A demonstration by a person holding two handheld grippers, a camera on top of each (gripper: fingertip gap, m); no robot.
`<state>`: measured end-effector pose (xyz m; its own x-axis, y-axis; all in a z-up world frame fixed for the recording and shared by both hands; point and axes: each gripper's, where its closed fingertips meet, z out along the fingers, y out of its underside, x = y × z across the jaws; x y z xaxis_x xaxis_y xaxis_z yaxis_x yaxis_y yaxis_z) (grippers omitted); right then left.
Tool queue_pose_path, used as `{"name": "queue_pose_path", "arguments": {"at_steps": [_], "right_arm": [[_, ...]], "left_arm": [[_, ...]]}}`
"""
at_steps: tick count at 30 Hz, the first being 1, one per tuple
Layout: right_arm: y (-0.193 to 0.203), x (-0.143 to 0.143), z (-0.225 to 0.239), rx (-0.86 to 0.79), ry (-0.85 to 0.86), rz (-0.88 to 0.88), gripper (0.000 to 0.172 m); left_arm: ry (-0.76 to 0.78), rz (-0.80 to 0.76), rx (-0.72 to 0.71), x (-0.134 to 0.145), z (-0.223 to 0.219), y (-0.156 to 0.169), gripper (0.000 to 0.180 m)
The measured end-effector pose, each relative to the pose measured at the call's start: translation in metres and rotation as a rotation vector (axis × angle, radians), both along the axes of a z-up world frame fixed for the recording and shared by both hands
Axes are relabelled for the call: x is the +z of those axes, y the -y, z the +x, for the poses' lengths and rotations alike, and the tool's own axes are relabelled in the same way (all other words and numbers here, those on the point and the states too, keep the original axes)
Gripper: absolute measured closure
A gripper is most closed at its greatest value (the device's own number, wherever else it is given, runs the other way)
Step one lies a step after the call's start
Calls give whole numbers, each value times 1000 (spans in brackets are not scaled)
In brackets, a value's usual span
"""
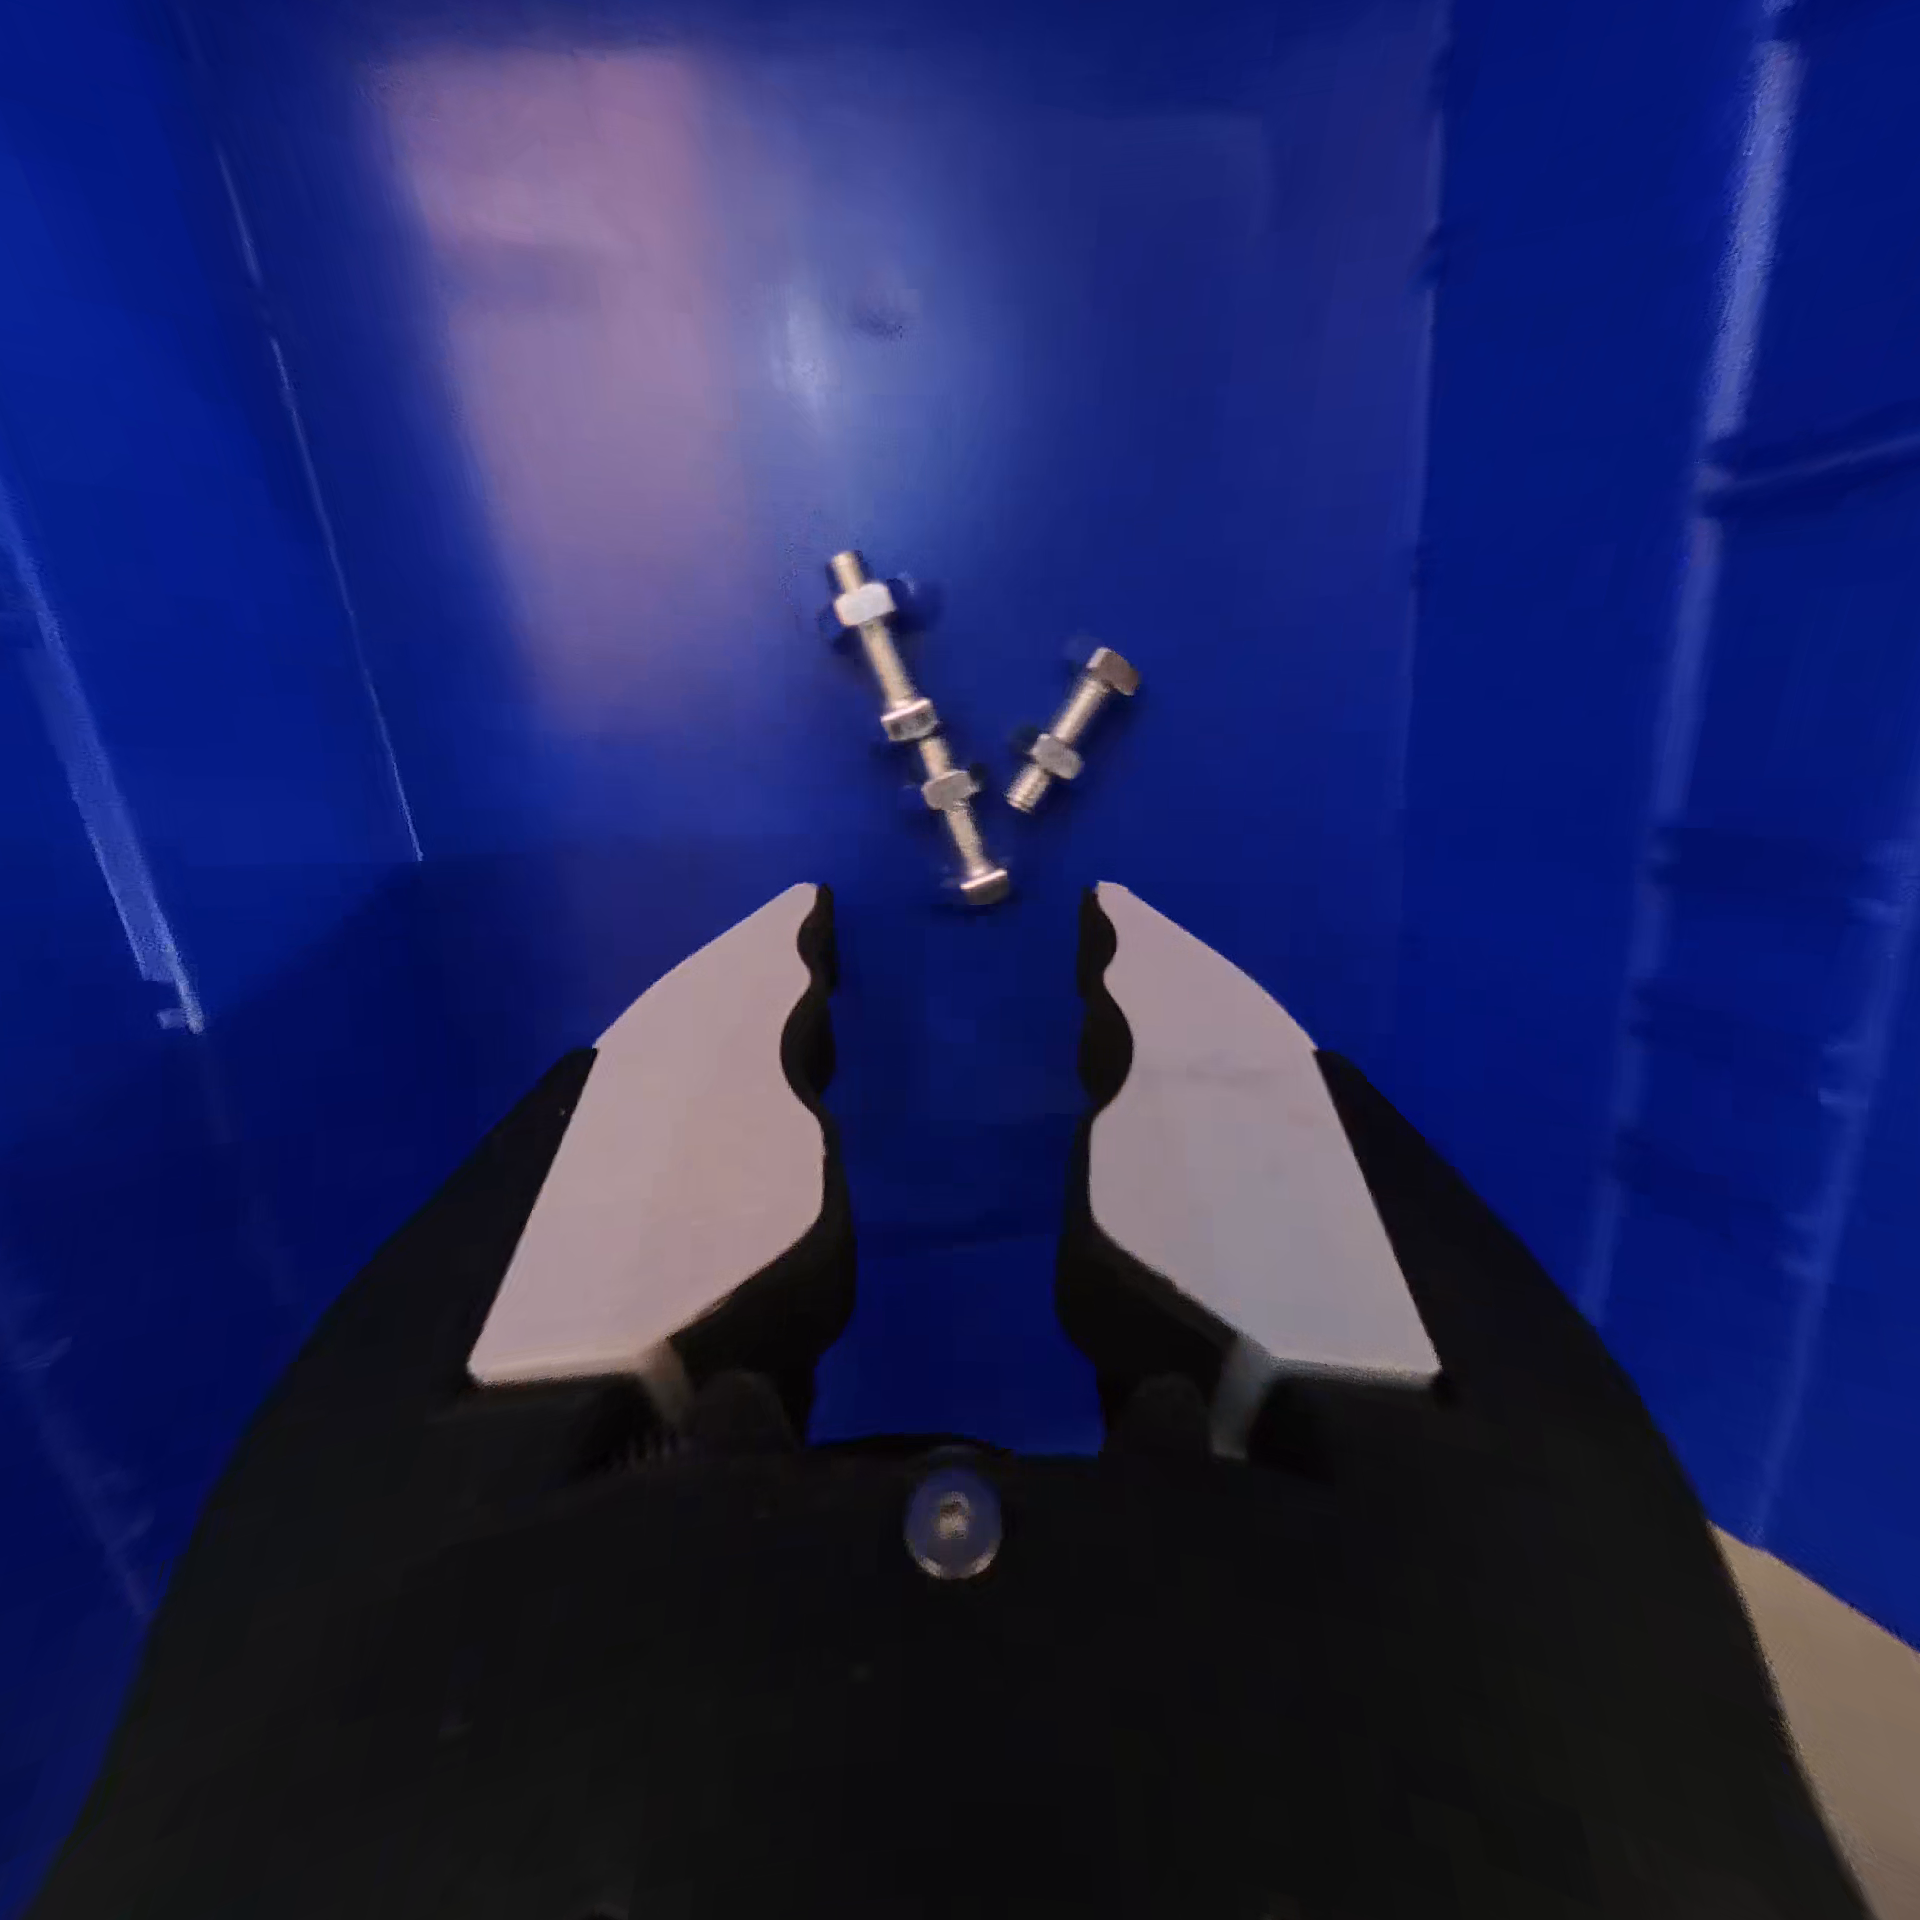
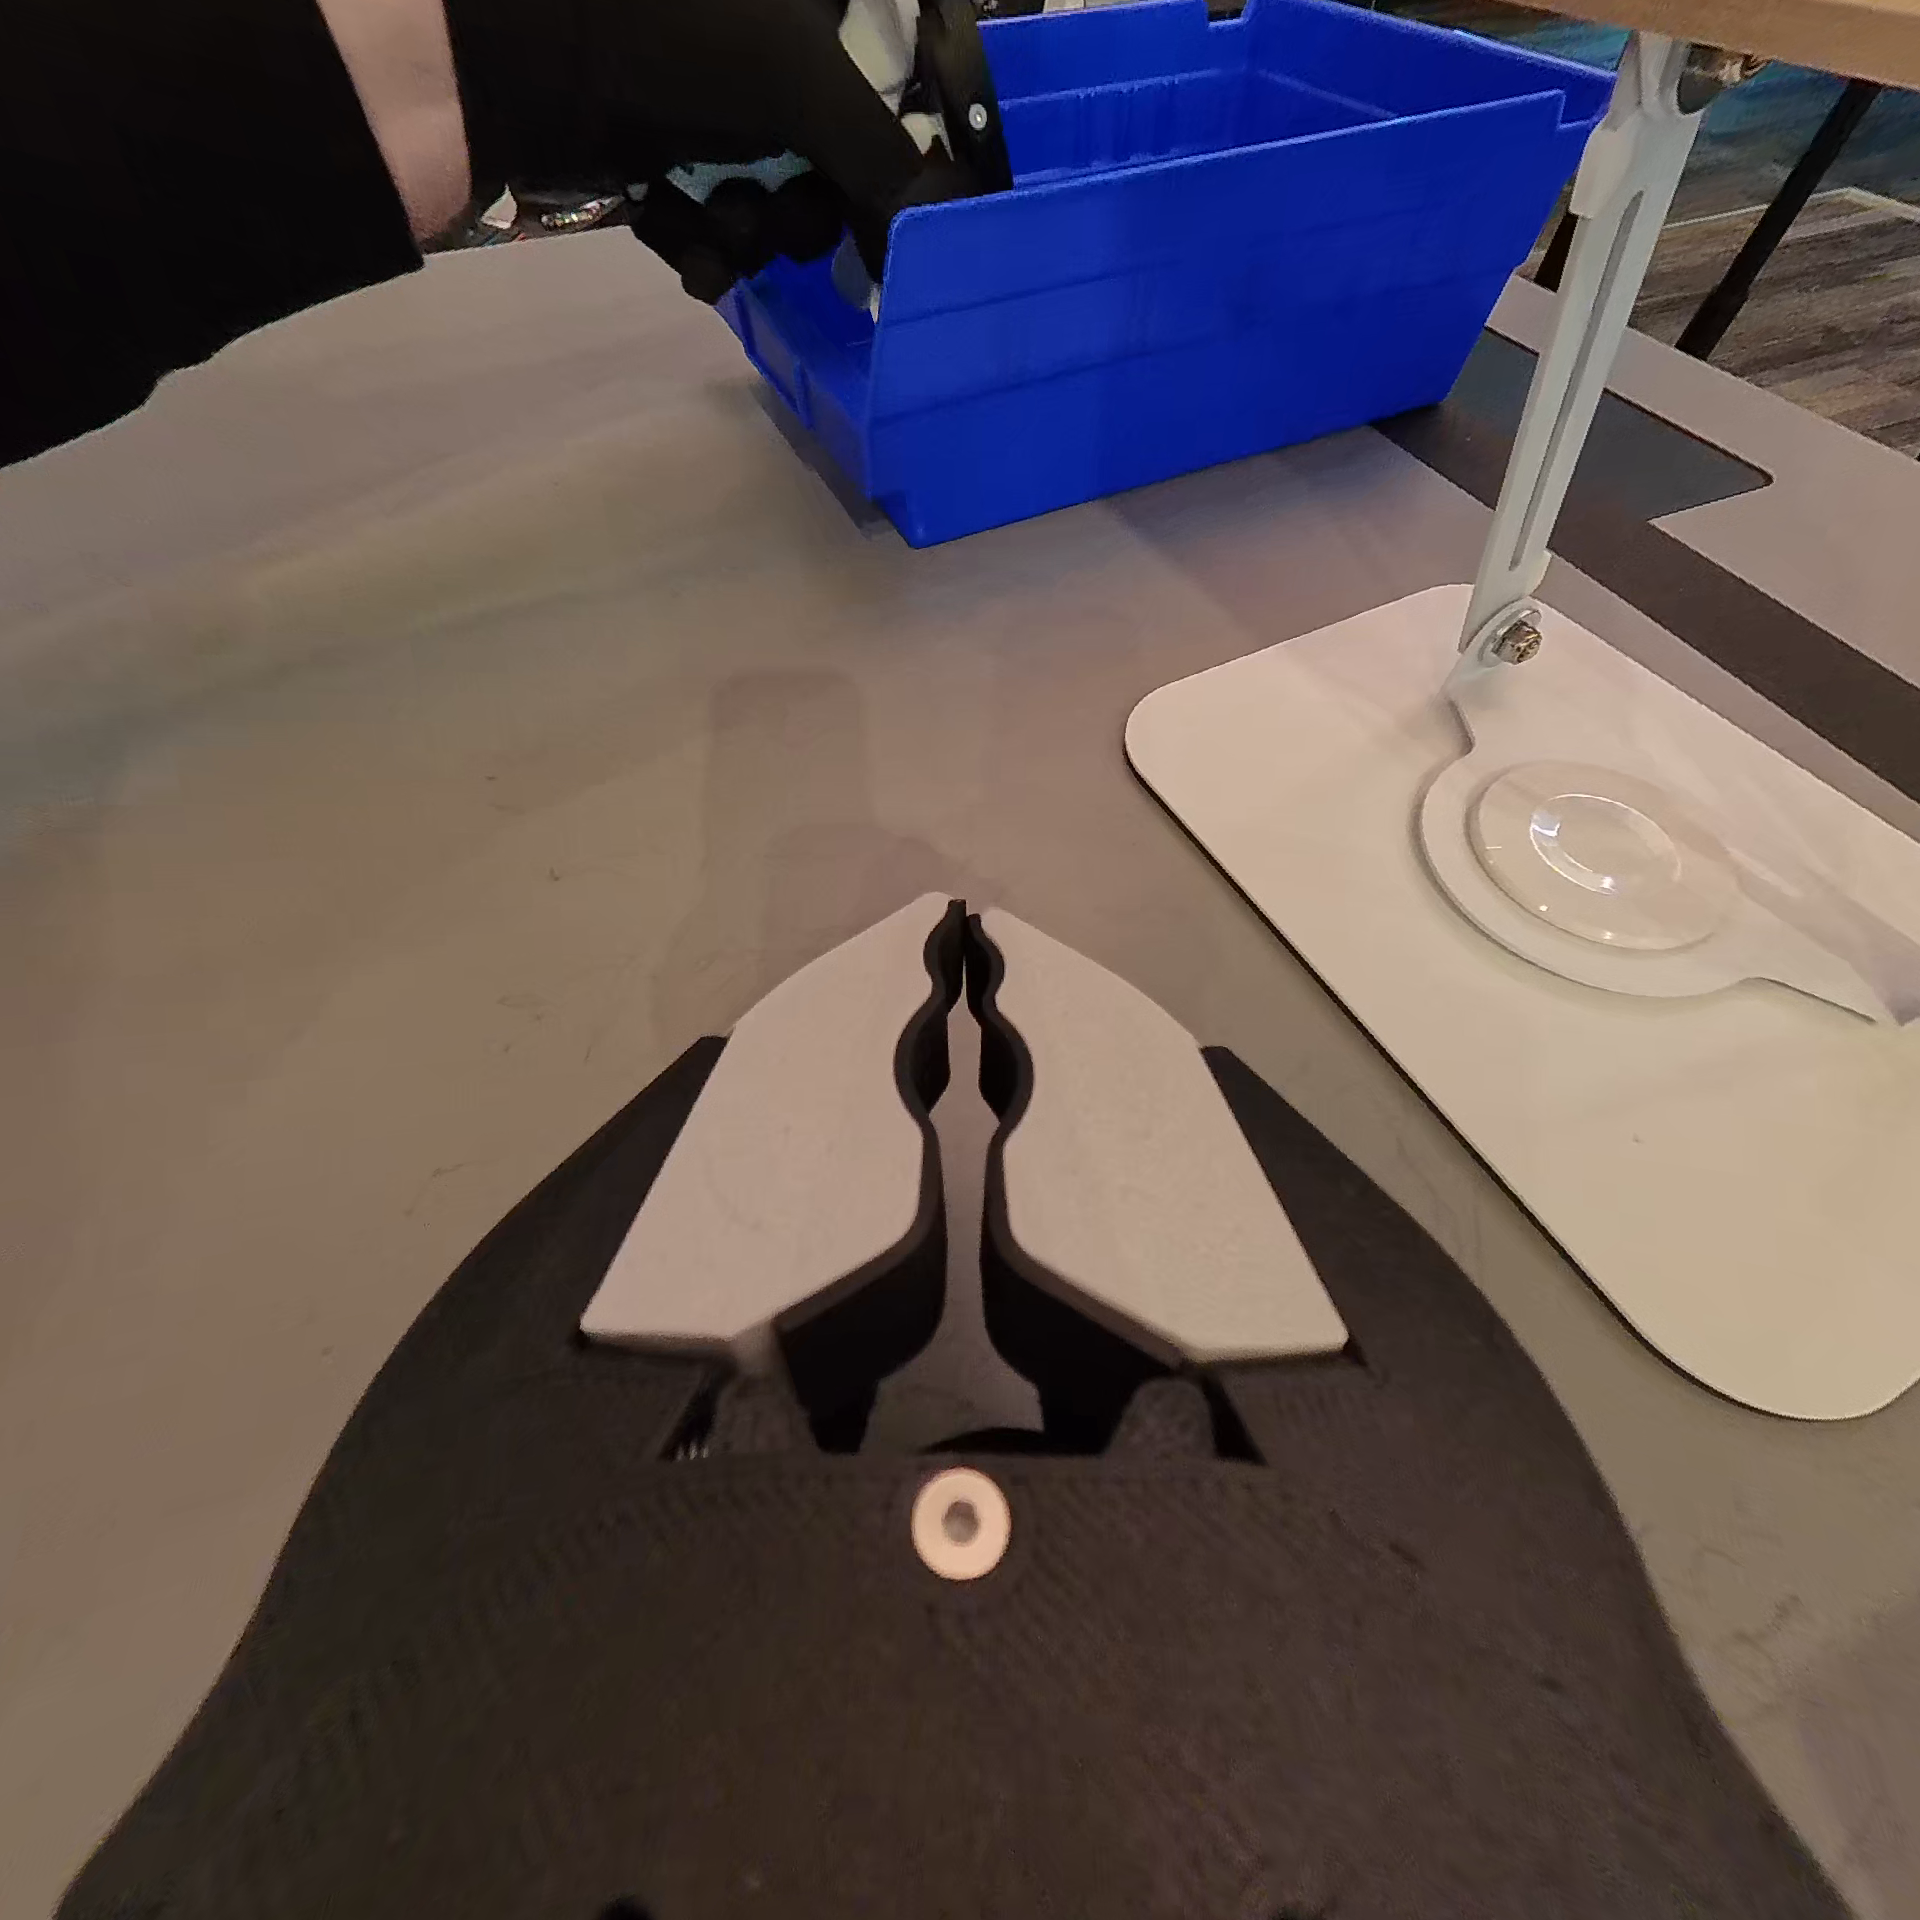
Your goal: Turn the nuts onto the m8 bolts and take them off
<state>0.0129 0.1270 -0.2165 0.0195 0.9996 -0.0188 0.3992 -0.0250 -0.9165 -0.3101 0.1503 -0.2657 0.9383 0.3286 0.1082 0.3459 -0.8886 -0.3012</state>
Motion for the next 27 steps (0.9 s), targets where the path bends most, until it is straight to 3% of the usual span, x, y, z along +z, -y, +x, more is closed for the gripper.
{"name": "queue_pose_path", "arguments": {"at_steps": [8, 12, 19, 23, 27], "right_arm": [[0, -1, 0, 2, 4, -2, 172], [0, -1, -1, 0, 7, -1, 172], [0, -1, -1, -1, 7, -5, 172], [-1, 0, 0, -1, 1, -11, 172], [-2, 4, 1, -3, -26, -33, 172]], "left_arm": [[9, -20, 28, -7, -8, -6, 141], [-3, -16, 3, -8, -5, -9, 167], [-73, 30, -26, -1, -9, -9, 172], [-64, 184, -46, 21, -4, -7, 172], [-51, 454, -118, 72, 23, 2, 173]]}}
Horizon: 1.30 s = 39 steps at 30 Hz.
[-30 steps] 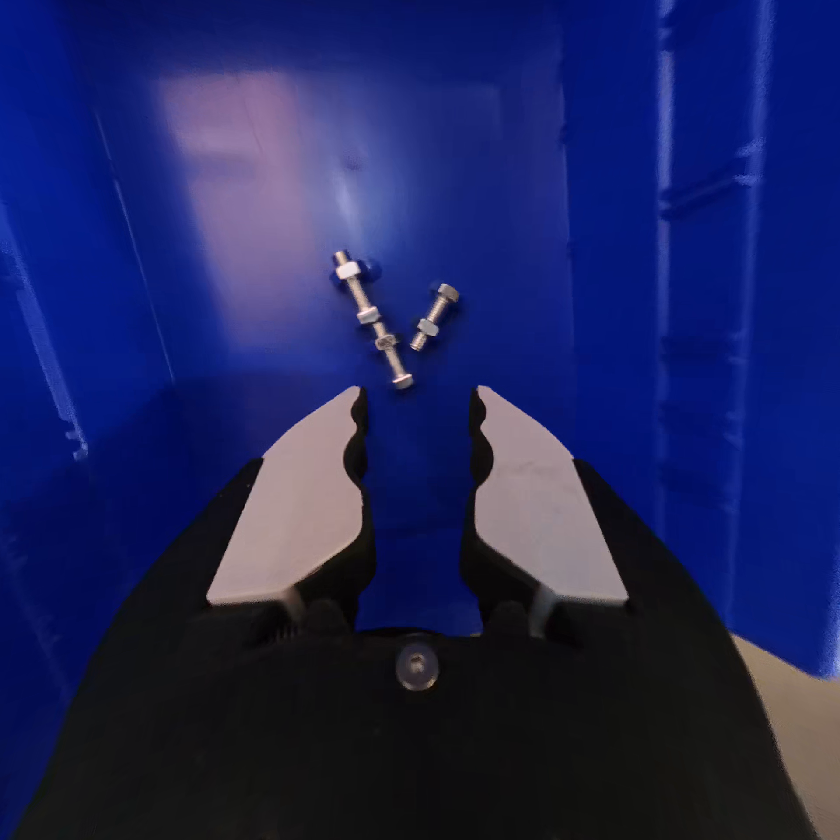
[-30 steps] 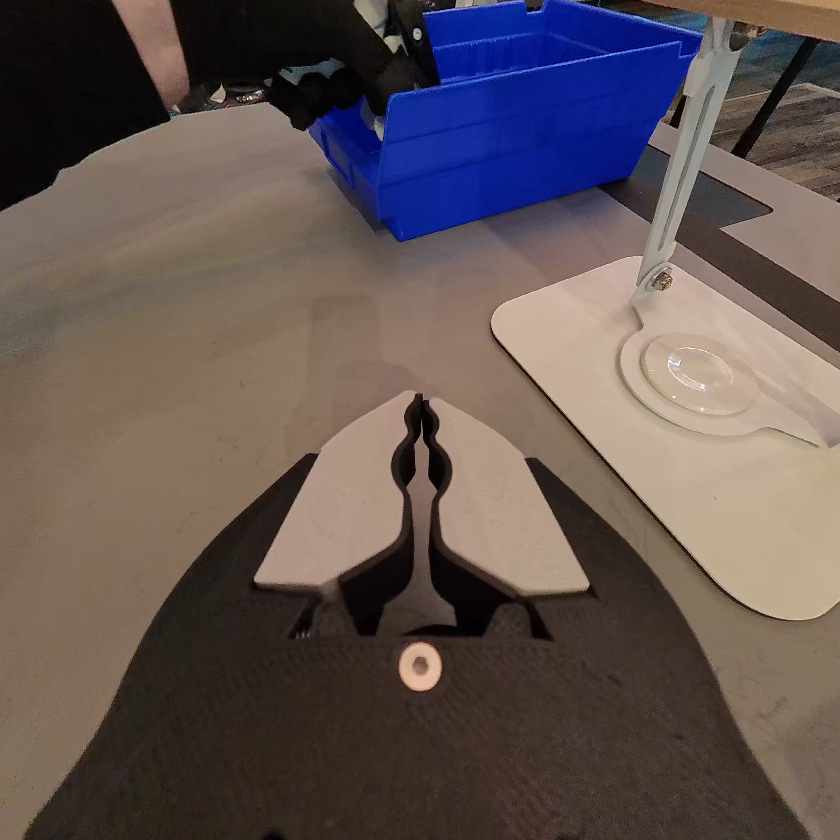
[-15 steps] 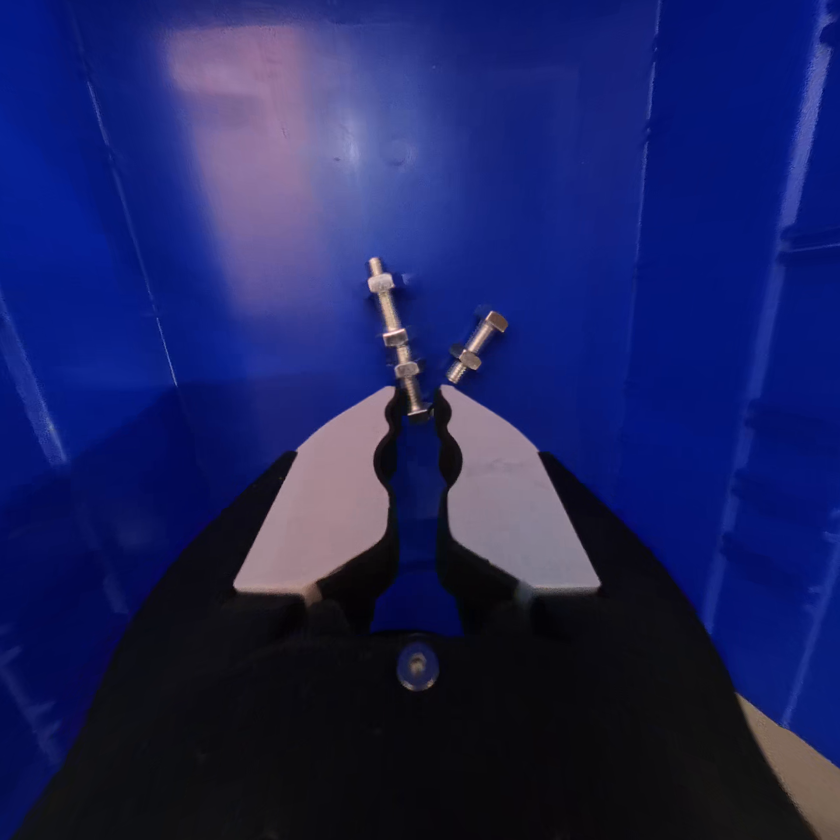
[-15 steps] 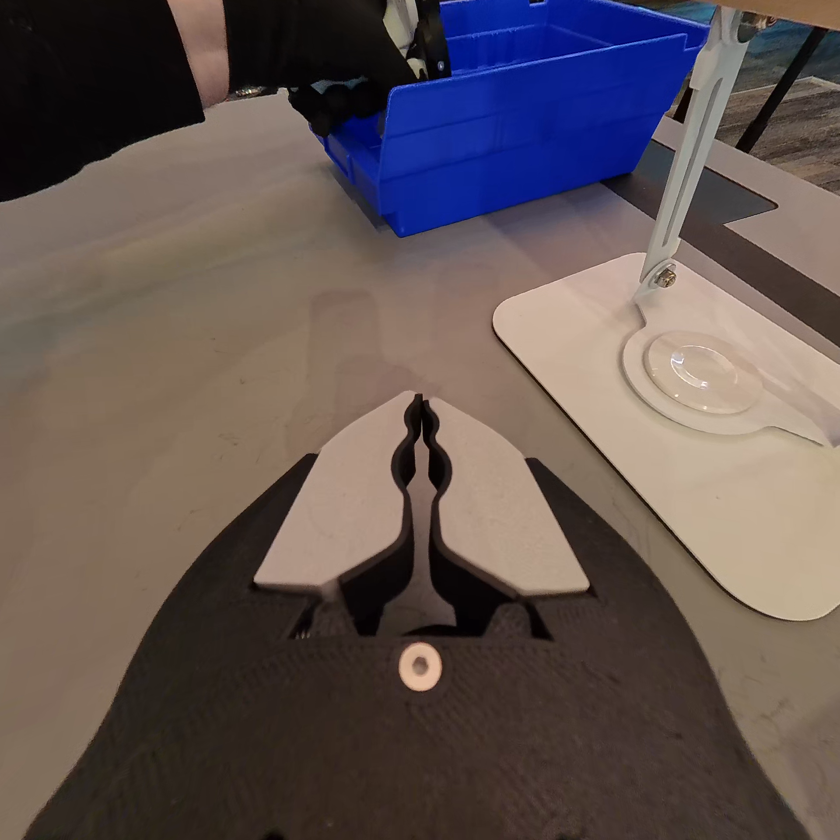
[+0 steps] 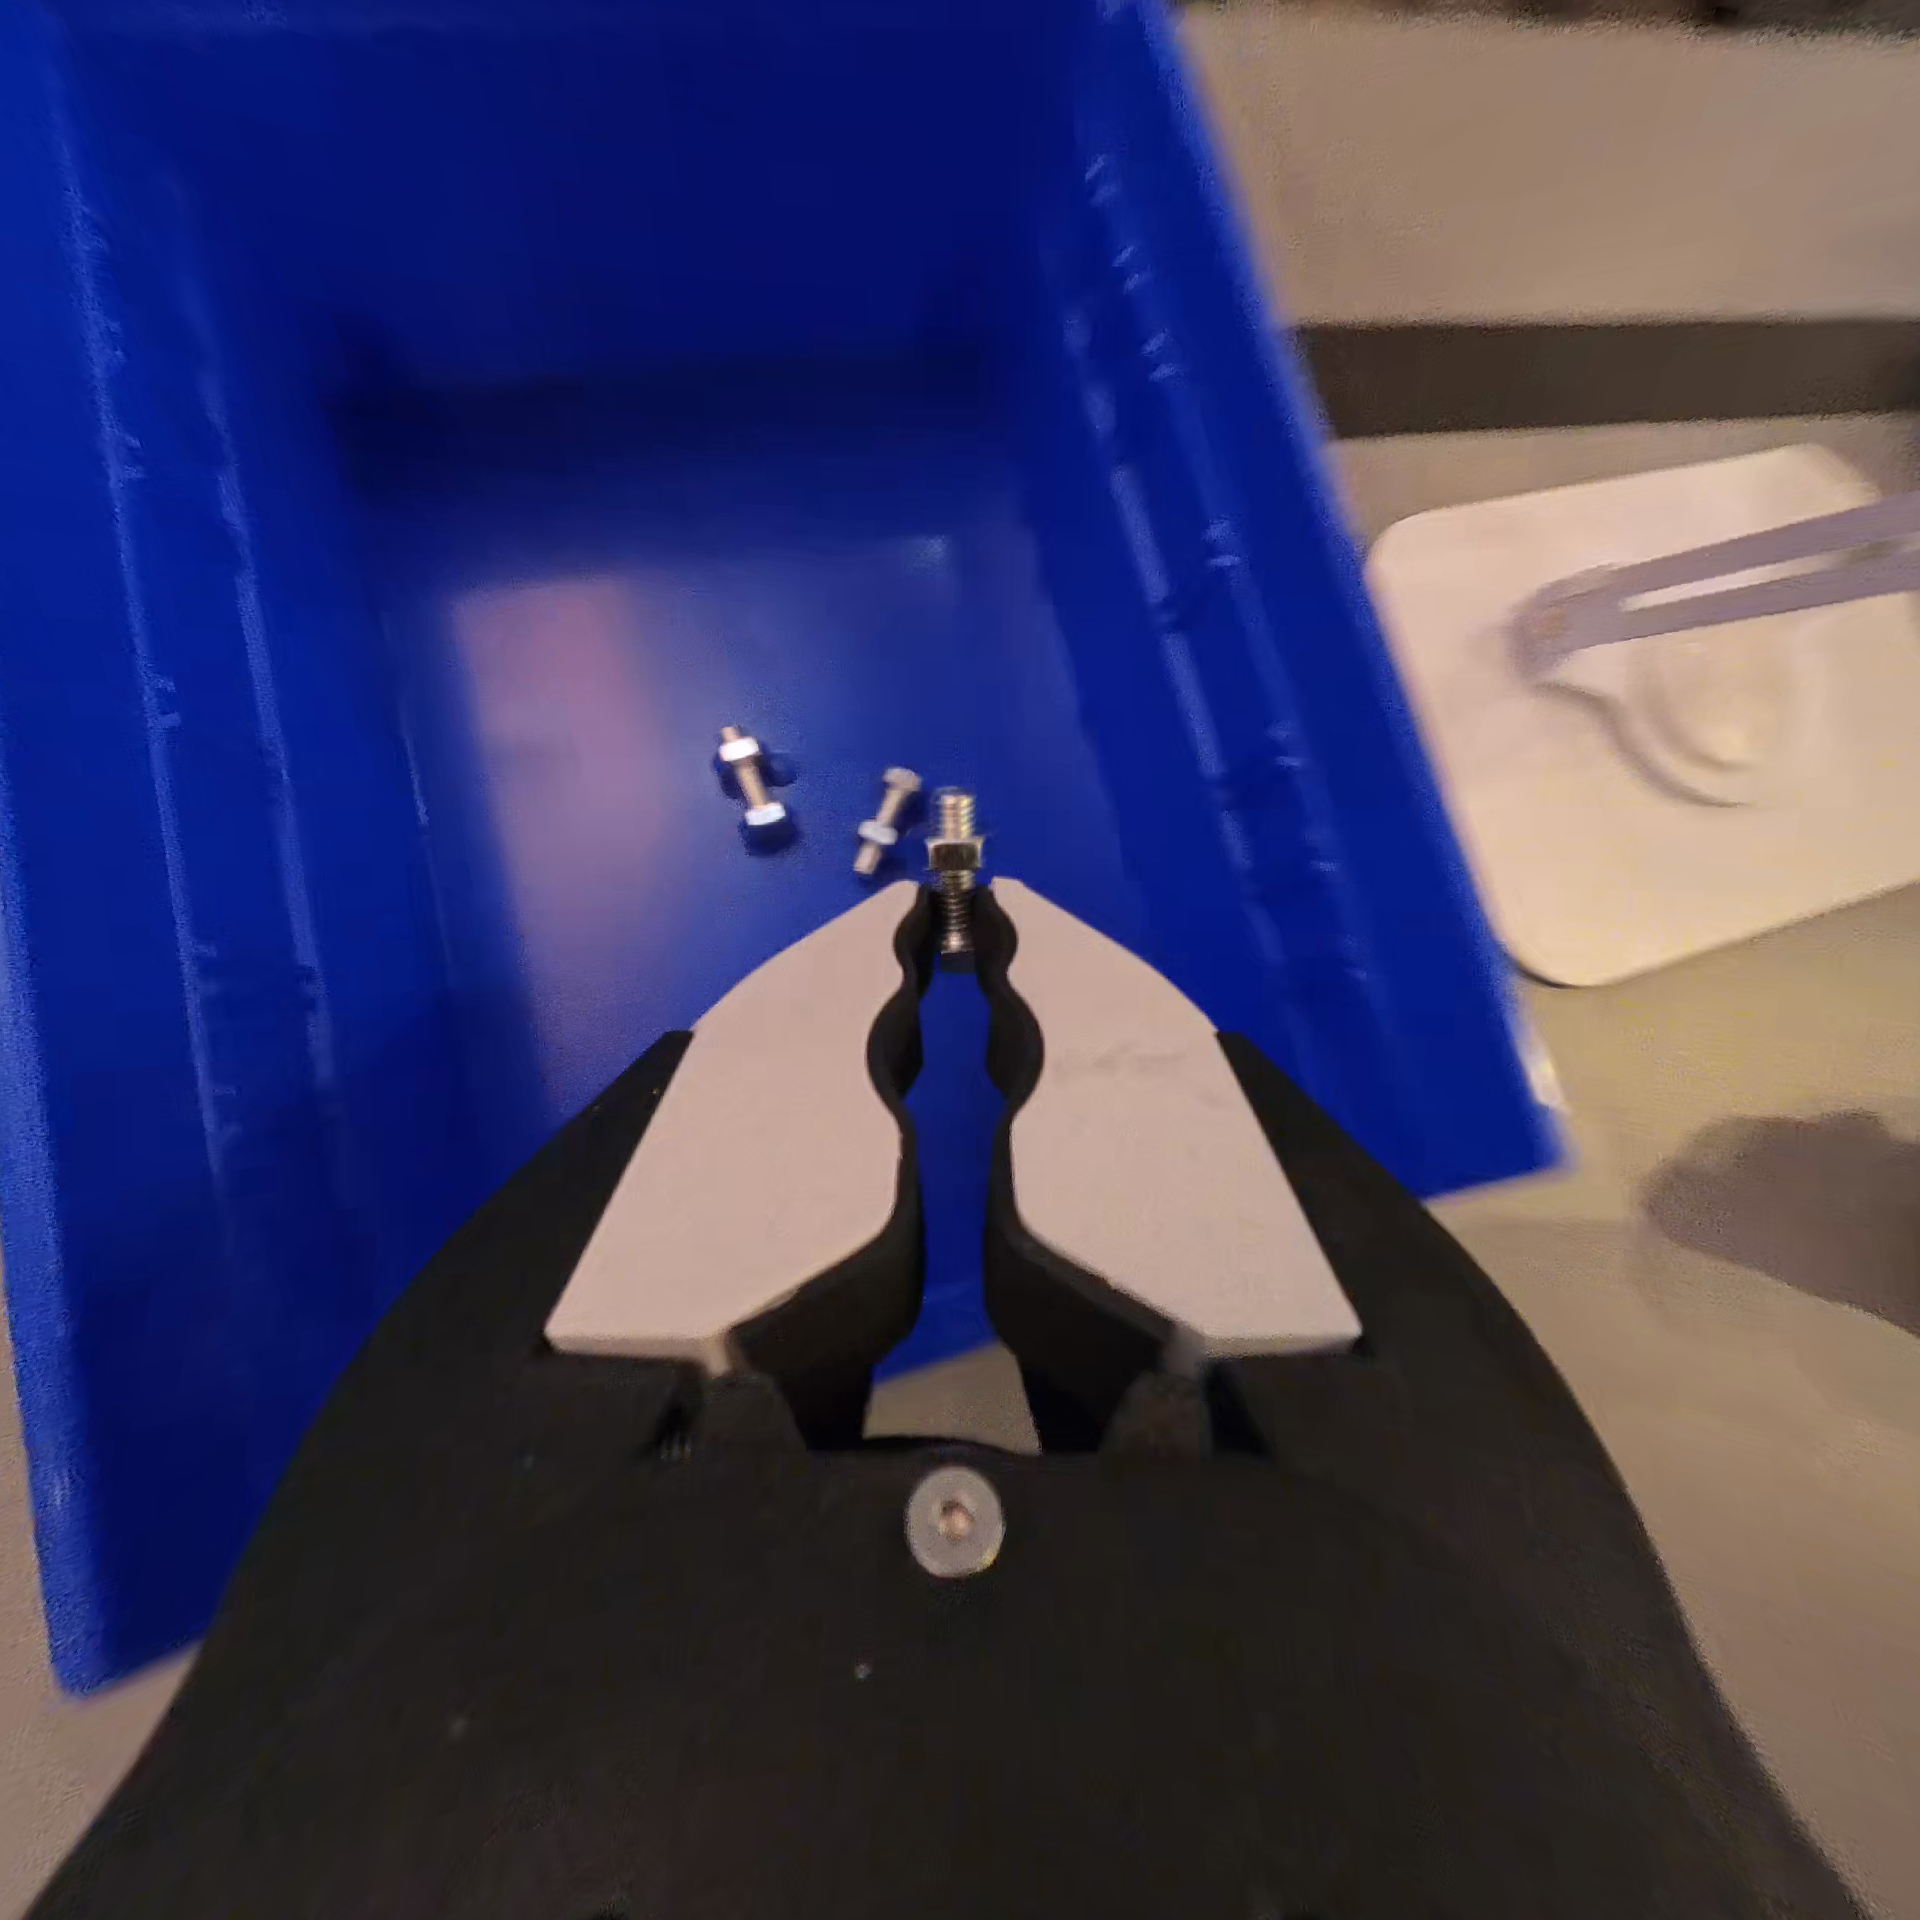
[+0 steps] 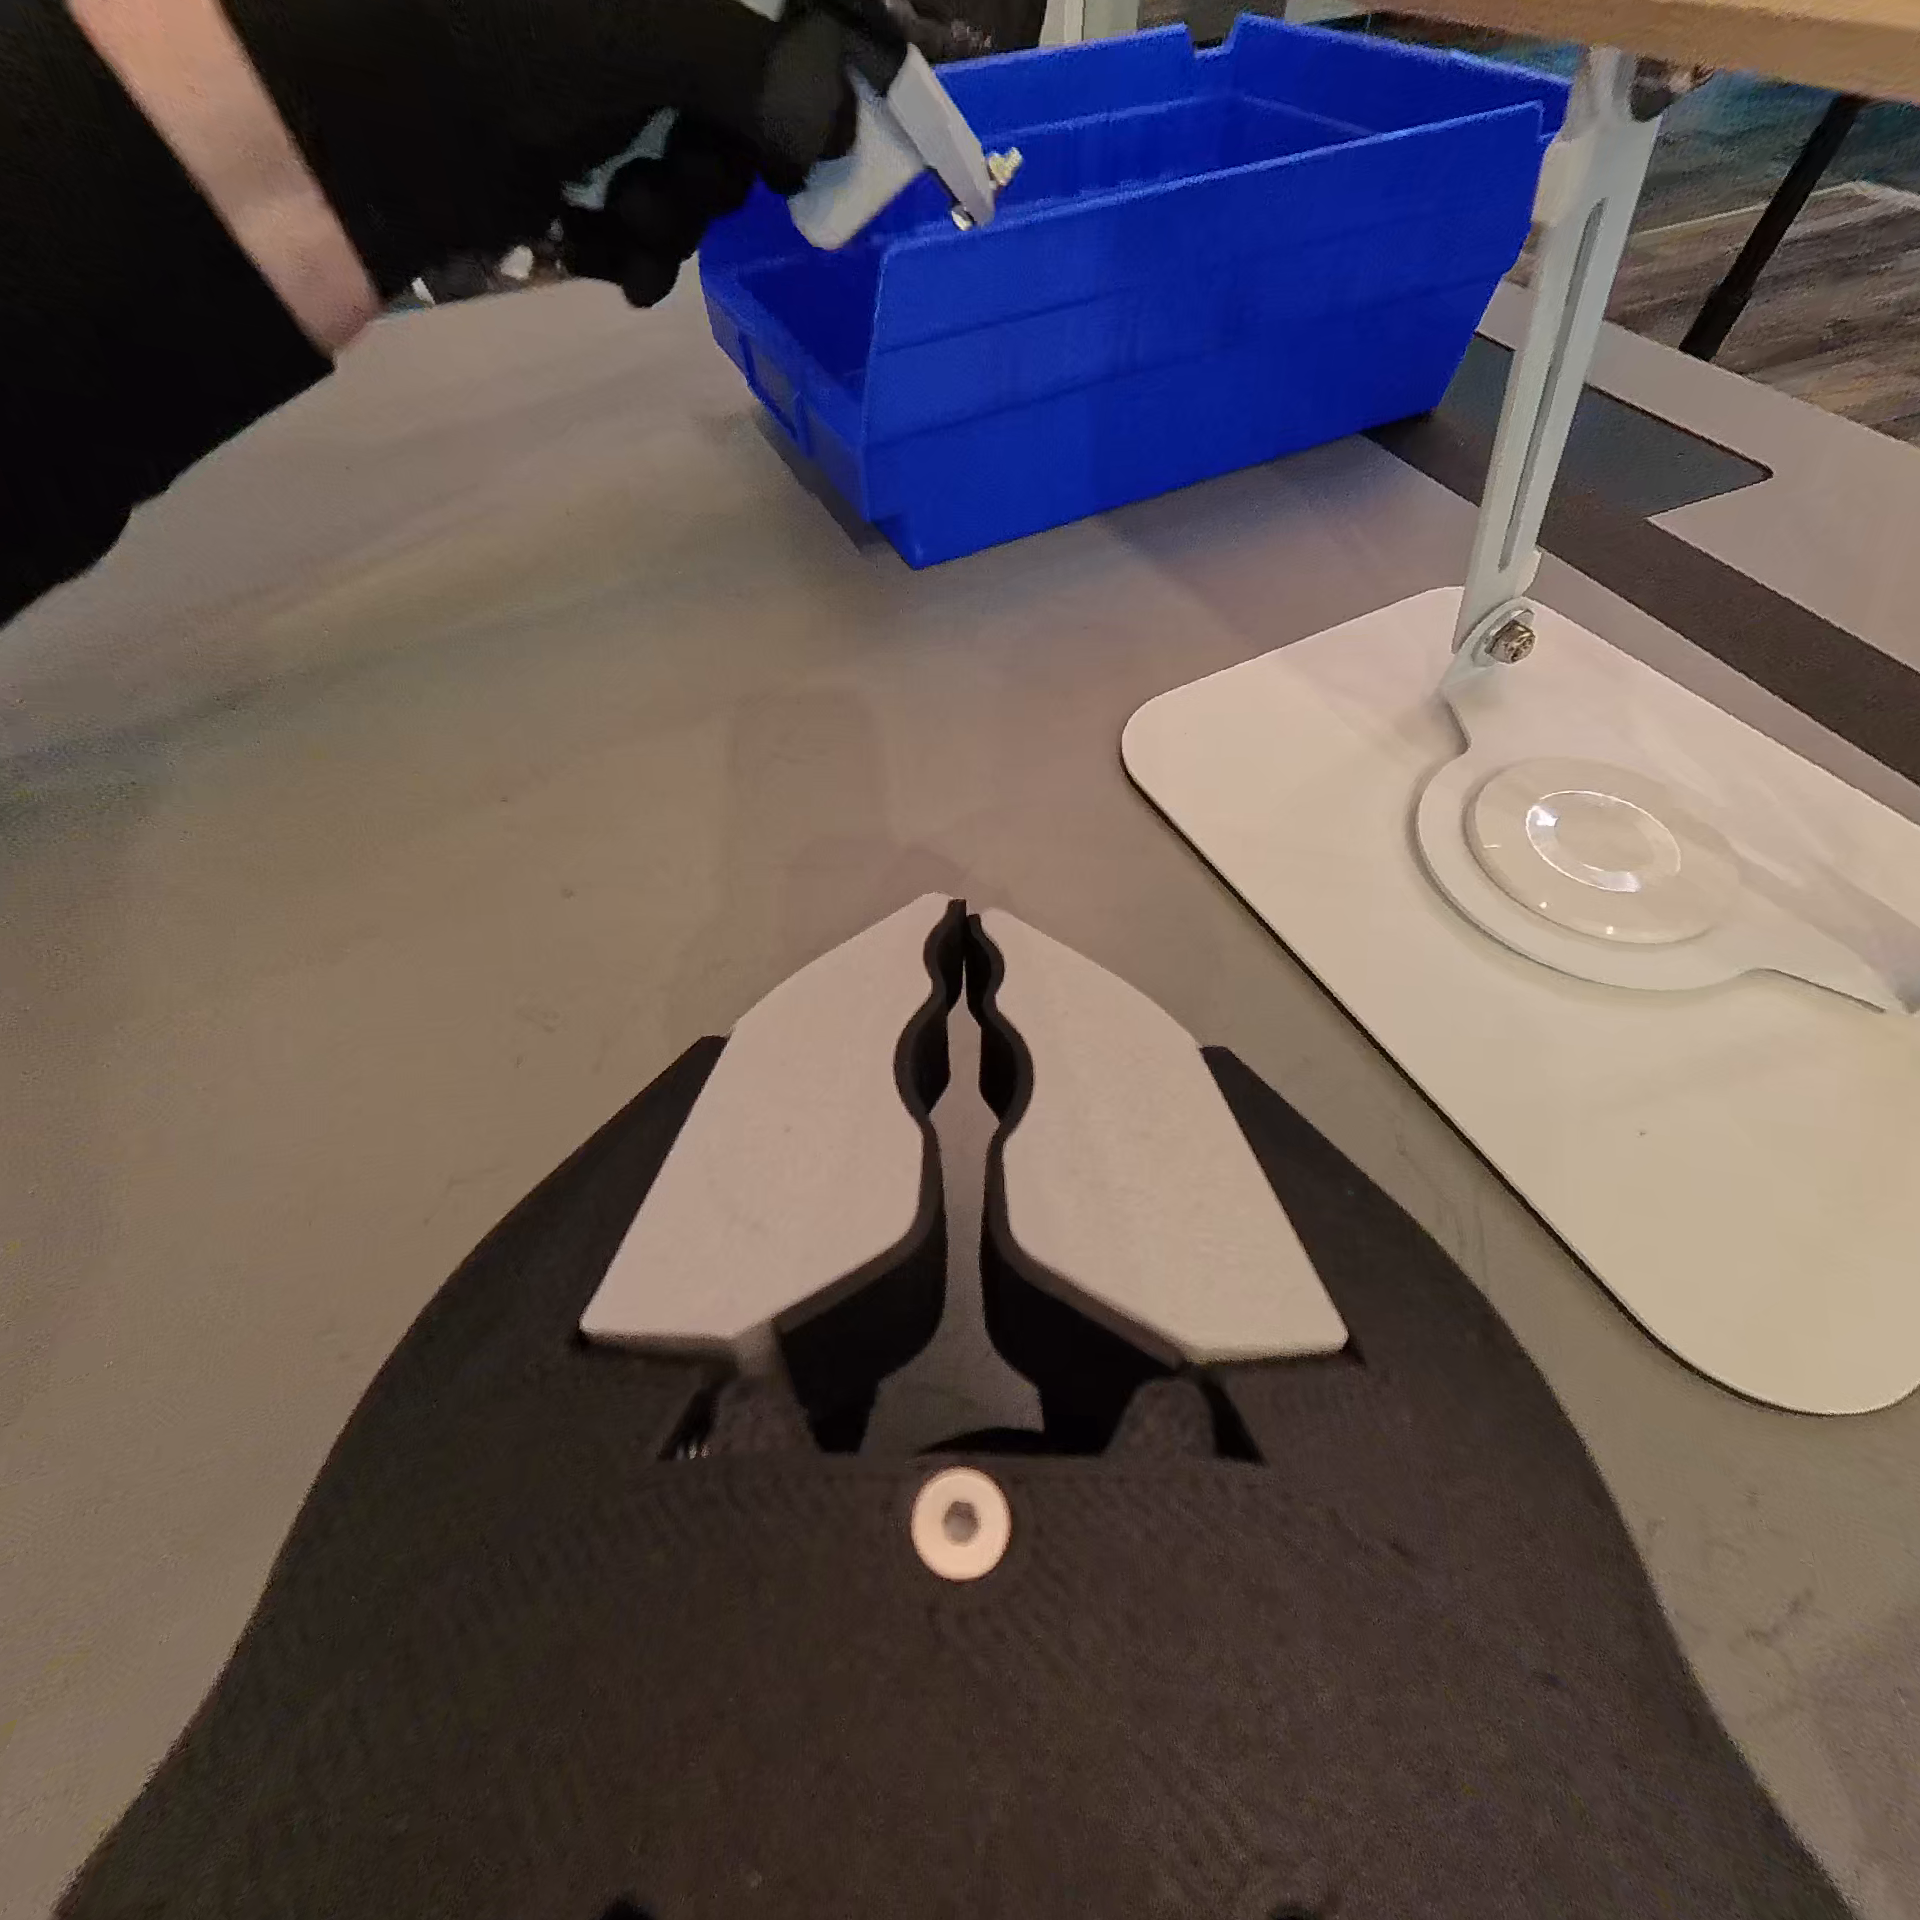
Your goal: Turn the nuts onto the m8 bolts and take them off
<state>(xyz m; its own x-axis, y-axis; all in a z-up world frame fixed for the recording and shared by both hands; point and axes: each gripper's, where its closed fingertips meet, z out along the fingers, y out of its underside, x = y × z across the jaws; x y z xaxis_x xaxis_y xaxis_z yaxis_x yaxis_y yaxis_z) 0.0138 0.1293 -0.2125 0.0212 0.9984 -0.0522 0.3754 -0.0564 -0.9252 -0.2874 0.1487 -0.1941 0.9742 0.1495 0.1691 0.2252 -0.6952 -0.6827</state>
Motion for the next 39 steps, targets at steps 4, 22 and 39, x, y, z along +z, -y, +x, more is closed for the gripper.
{"name": "queue_pose_path", "arguments": {"at_steps": [4, 22, 39], "right_arm": [[1, 26, 4, 17, -121, -64, 172], [44, 137, -24, 112, -432, -162, 144], [36, 152, -5, 155, -521, -224, 157]], "left_arm": [[67, 305, -146, 54, 58, 21, 173], [-282, 819, -382, 102, 287, 49, 173], [-163, 890, -405, 120, 299, 52, 161]]}}
